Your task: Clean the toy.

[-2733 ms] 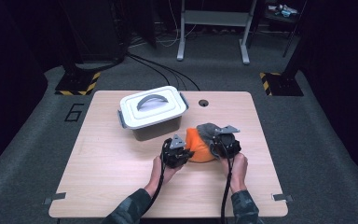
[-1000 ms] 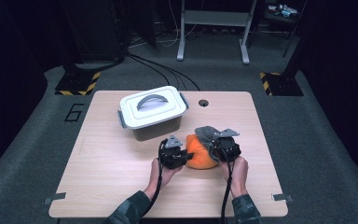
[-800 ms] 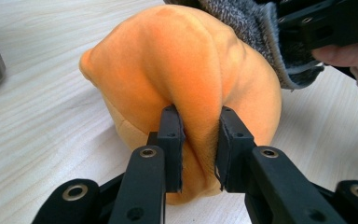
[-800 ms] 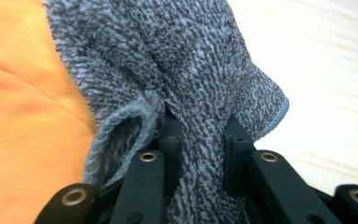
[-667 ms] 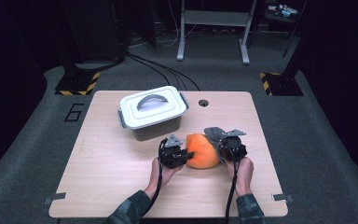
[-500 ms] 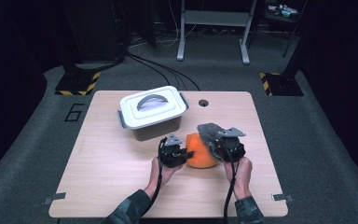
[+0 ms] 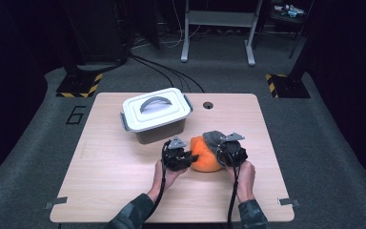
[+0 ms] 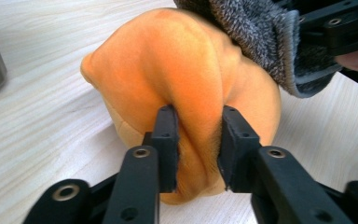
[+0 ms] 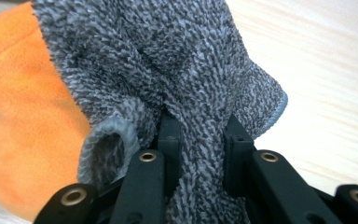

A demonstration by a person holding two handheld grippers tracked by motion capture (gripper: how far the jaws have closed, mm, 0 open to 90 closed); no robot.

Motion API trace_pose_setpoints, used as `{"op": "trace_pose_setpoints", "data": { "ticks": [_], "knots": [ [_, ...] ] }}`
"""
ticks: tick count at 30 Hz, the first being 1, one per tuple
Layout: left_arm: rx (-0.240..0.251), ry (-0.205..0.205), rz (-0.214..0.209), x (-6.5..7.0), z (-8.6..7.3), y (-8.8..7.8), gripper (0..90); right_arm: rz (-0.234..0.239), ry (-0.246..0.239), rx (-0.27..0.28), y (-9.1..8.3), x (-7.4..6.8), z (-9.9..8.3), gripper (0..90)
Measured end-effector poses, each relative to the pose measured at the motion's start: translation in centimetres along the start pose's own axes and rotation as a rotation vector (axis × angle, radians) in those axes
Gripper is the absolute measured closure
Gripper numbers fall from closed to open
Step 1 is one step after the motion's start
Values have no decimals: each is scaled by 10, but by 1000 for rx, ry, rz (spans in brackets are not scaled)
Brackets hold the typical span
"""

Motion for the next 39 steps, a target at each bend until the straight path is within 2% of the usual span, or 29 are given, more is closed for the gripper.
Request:
{"op": "trace_pose_setpoints", "data": {
  "ticks": [1, 2, 3, 4, 5, 6, 7, 8, 10, 11, 12, 15, 17, 18, 19, 20, 21, 22, 25, 27, 28, 30, 32, 33, 36, 37, 38, 39],
  "knots": [
    [3, -1, -4, 0, 1, -2, 588, 13, 20, 3, 1, 3, -1, 736],
    [4, 0, 4, 0, 2, -3, 524, 17, 20, 8, 2, 4, -1, 736],
    [4, 0, 4, 0, 2, -3, 478, 17, 20, 8, 2, 4, -1, 736],
    [1, -9, -1, 1, 1, -5, 478, 18, 17, 11, 3, 5, -1, 736],
    [-24, 45, 20, 3, -1, -7, 467, 6, 14, 15, 5, 8, -1, 736],
    [-24, 45, 20, 3, -1, -7, 497, 12, 32, 15, 6, 9, -1, 736],
    [-33, 70, 28, 4, -3, -6, 497, 12, 32, 15, 6, 9, -1, 736],
    [-34, 76, 32, 4, -4, -5, 585, 24, 45, 21, 7, 11, 0, 735],
    [-26, 70, 36, 4, -3, -4, 650, 20, 38, 22, 6, 10, 3, 734],
    [-30, 67, 33, 4, -3, -3, 650, 20, 38, 22, 6, 10, 3, 734],
    [-32, 63, 44, 4, -2, -3, 699, 9, 25, 40, -1, 8, 6, 732],
    [-30, 57, 46, 4, -3, -4, 715, 2, 10, 62, -12, 3, 11, 731],
    [-26, 54, 47, 4, -3, -4, 724, 23, -19, 79, -22, -8, 16, 729],
    [-30, 60, 51, 4, -3, -4, 727, 48, -73, 99, -29, -27, 21, 728],
    [-27, 54, 51, 5, -3, -4, 729, 51, -95, 97, -29, -34, 23, 726],
    [-34, 55, 57, 4, -3, -4, 732, 39, -122, 81, -27, -42, 23, 726],
    [-34, 55, 57, 4, -3, -4, 736, 39, -122, 81, -27, -42, 23, 726],
    [-34, 48, 55, 1, -5, -4, 742, 11, -153, 66, -18, -46, 22, 728],
    [-31, 32, 40, -1, -7, -5, 754, 32, -112, 60, -12, -39, 20, 730],
    [-28, 44, 47, 0, -7, -5, 761, 43, -78, 54, -9, -27, 17, 730],
    [-28, 44, 43, 0, -7, -5, 761, 15, -62, 43, -7, -17, 13, 730],
    [-28, 37, 41, 0, -7, -4, 761, 16, -57, 43, -6, -11, 11, 730],
    [-26, 37, 39, 0, -8, -4, 761, 0, 5, 21, -2, 6, 4, 728],
    [-29, 42, 41, -1, -8, -4, 761, 0, 5, 21, -2, 6, 4, 728],
    [-32, 38, 42, -1, -9, -4, 758, 31, 48, 31, 1, 11, 1, 730],
    [-33, 54, 48, -2, -8, -5, 718, 31, 34, 33, -1, 8, 2, 733],
    [-33, 54, 48, -2, -8, -5, 671, 31, 34, 33, -1, 8, 2, 733],
    [-32, 42, 51, -1, -5, -7, 671, 31, 25, 36, 0, 7, 3, 735]
  ]
}}
Point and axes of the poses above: each handheld gripper's, and its own axes: y roughly forward along the jaws, z roughly out of its top, x roughly to its right, the point moved 2 cm from there along y, roughly forward along the jaws, and after that the axes turned 4 degrees about z, right-handed, at the moved point
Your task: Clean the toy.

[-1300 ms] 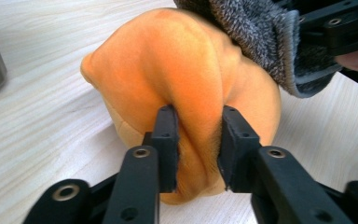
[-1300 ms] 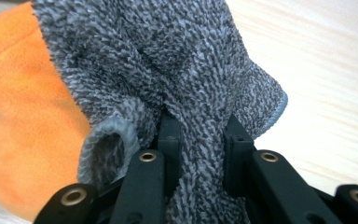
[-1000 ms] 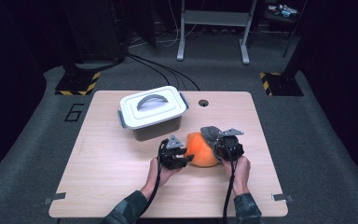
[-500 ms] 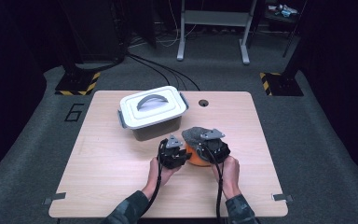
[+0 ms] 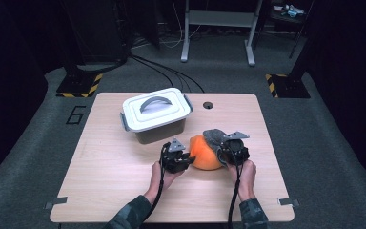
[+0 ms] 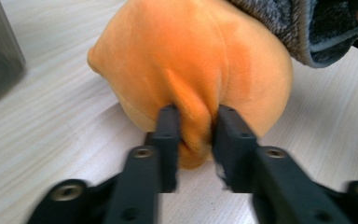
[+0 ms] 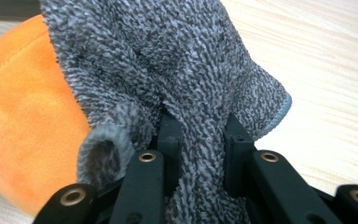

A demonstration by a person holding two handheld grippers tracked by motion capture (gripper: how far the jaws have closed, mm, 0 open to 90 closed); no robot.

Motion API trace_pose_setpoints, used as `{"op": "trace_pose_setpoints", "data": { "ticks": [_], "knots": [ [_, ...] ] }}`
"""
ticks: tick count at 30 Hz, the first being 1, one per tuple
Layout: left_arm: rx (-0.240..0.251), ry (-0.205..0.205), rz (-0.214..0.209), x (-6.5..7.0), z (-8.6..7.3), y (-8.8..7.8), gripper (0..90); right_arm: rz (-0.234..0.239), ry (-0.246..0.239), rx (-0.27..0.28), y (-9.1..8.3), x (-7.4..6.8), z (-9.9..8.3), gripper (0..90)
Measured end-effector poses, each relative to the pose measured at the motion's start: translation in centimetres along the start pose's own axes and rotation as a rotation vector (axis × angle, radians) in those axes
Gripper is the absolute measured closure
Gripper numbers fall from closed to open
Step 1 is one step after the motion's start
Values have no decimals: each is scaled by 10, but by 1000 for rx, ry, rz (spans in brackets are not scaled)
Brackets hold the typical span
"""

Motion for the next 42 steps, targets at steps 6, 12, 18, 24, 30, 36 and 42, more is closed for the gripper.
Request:
{"op": "trace_pose_setpoints", "data": {
  "ticks": [6, 12, 18, 24, 30, 36, 42],
  "knots": [
    [51, 79, 46, 10, 29, -10, 414, -1, -23, 3, -2, -9, 2, 735],
    [-33, 150, 81, 18, 32, 17, 414, 33, -11, 13, -4, -6, 2, 734],
    [-43, 65, 73, -7, 17, 17, 432, -3, 31, 47, -20, 10, 1, 732],
    [-33, 43, 67, -14, 11, 13, 425, 26, 9, -6, -3, -4, -4, 734],
    [56, 88, 59, -3, 24, 3, 304, 10, -9, 0, 1, -10, -3, 735],
    [-2, 124, 70, 4, 17, 22, 314, 2, -23, -33, 8, -7, -8, 734],
    [7, 114, 67, 2, 15, 23, 314, 73, 27, 61, -21, 0, 3, 733]
  ]
}}
Point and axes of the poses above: each handheld gripper's, and its own axes: y roughly forward along the jaws, z roughly out of its top, x roughly to its right, the point moved 2 cm from there along y, roughly forward along the jaws, and after that the axes turned 4 degrees about z, right-handed, at the moved point
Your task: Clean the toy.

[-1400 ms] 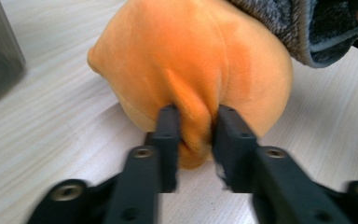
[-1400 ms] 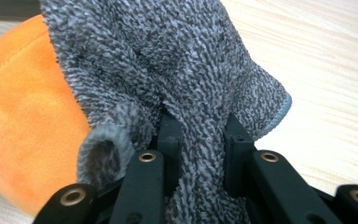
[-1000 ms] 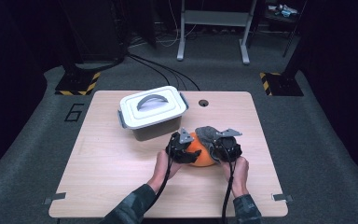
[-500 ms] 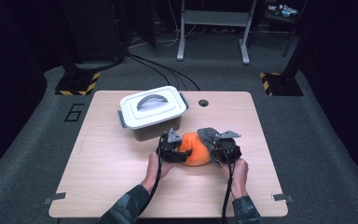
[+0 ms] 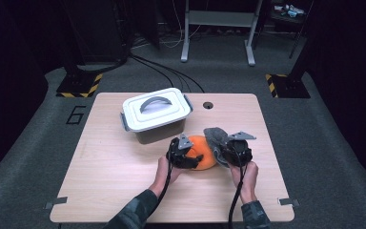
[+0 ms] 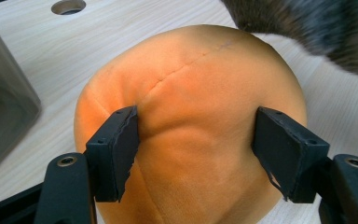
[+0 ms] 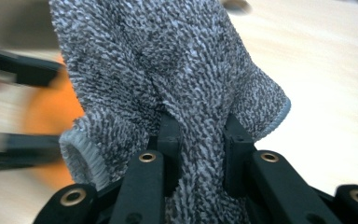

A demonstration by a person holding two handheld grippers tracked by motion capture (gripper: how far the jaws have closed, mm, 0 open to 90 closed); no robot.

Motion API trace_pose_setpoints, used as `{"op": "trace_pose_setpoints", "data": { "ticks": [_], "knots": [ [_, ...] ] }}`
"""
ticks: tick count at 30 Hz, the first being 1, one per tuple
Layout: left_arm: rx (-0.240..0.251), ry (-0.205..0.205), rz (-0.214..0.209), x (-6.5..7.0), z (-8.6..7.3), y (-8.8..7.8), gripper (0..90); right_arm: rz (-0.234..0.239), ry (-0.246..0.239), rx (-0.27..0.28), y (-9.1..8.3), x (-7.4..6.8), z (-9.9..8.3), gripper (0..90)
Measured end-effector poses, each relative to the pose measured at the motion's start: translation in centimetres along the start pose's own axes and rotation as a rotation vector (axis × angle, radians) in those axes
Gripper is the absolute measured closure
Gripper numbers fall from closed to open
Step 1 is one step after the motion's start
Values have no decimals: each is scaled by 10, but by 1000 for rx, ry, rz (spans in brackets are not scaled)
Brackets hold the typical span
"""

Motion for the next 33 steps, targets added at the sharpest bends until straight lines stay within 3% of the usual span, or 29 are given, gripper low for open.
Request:
{"op": "trace_pose_setpoints", "data": {
  "ticks": [3, 5, 8, 11, 17, 20, 22, 23, 24, 26, 27, 28, 29, 31, 33],
  "knots": [
    [4, -8, 0, -1, -1, -1, 314, 28, -51, -12, 4, -22, 6, 734],
    [-1, -12, -12, -4, -3, 0, 314, -15, -80, -50, 21, -28, -1, 736],
    [5, -5, -9, -4, -5, 1, 316, -14, -32, -43, 25, -17, -9, 736],
    [13, -15, -25, -6, -7, 0, 317, -52, 16, -91, 34, 2, -23, 736],
    [22, -45, -35, -11, -10, -1, 319, -67, 40, -174, 48, 16, -39, 734],
    [27, -59, -39, -13, -10, -1, 320, -74, 46, -155, 39, 18, -33, 733],
    [33, -68, -40, -13, -11, -1, 320, -70, 53, -91, 23, 18, -22, 732],
    [34, -67, -41, -13, -11, -1, 320, -58, 51, -30, 9, 15, -13, 732],
    [35, -65, -40, -14, -11, -1, 320, -58, 51, -30, 9, 15, -13, 732],
    [40, -66, -40, -14, -11, 0, 319, -9, 22, 5, -1, 5, -4, 732],
    [41, -70, -40, -14, -12, 0, 319, 16, -6, 0, 0, -7, -1, 731],
    [40, -70, -41, -14, -12, 0, 319, 16, -6, 0, 0, -7, -1, 731],
    [35, -66, -44, -14, -12, -1, 321, 8, -33, -37, 12, -16, -2, 732],
    [34, -63, -49, -14, -13, -1, 322, -5, -27, -65, 20, -18, -6, 732],
    [35, -54, -44, -14, -13, -1, 324, -11, 23, -65, 32, -5, -15, 732]
  ]
}}
Point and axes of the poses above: each handheld gripper's, and its own axes: y roughly forward along the jaws, z roughly out of its top, x roughly to its right, the point moved 2 cm from there along y, roughly forward along the jaws, and after that the axes turned 4 degrees about z, right-handed, at the moved point
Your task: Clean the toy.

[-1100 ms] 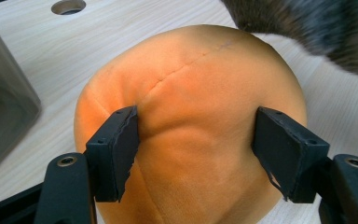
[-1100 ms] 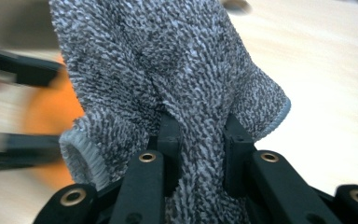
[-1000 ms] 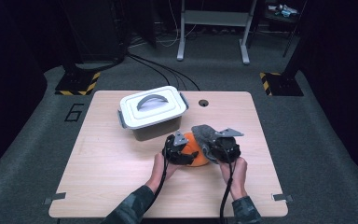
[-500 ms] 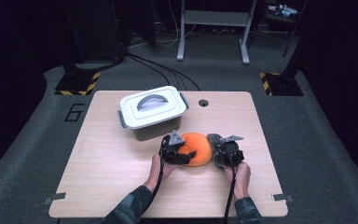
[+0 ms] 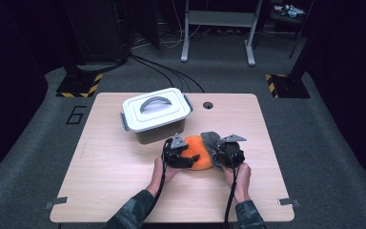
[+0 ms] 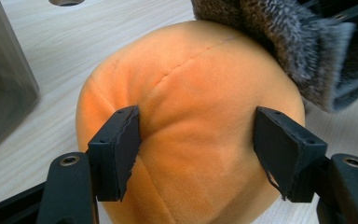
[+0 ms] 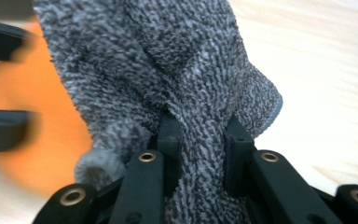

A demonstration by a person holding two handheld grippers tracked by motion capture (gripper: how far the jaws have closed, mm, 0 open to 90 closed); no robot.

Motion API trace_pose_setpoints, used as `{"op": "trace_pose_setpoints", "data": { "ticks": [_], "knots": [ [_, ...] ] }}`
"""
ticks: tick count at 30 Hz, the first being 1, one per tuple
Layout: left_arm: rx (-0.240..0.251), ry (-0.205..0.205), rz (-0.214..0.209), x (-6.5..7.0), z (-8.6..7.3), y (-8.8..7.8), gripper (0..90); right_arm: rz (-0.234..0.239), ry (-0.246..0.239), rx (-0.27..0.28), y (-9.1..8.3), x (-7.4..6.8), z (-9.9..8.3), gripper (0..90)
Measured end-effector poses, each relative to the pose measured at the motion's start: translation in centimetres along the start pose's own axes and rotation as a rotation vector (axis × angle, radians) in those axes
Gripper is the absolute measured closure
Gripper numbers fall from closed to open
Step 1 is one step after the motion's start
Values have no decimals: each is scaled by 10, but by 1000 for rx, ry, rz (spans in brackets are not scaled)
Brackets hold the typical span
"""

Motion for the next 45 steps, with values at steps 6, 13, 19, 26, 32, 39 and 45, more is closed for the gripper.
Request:
{"op": "trace_pose_setpoints", "data": {
  "ticks": [6, 13, 19, 26, 32, 39, 45],
  "knots": [
    [6, -9, -7, -2, -2, 0, 325, -55, 36, -111, 24, 20, -15, 731],
    [13, -30, -13, -2, -4, -1, 327, -97, 39, -36, -5, 24, 1, 728],
    [13, -30, -19, -4, -5, -2, 328, -36, -43, -8, -7, -5, 13, 728],
    [13, -9, -17, -3, -5, -1, 330, -84, 17, -100, 17, 14, -7, 728],
    [17, -29, -19, -2, -5, -1, 331, -97, 28, -90, 5, 24, -6, 725],
    [13, -23, -19, -2, -4, -1, 331, -3, -54, 20, -22, -13, 23, 724],
    [20, 13, -26, 1, -1, -3, 329, -29, -62, -25, 0, -10, 12, 728]
  ]
}}
Point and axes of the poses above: each handheld gripper's, and its own axes: y roughly forward along the jaws, z roughly out of its top, x roughly to its right, the point moved 2 cm from there along y, roughly forward along the jaws, and after that the axes turned 4 degrees about z, right-handed, at the moved point
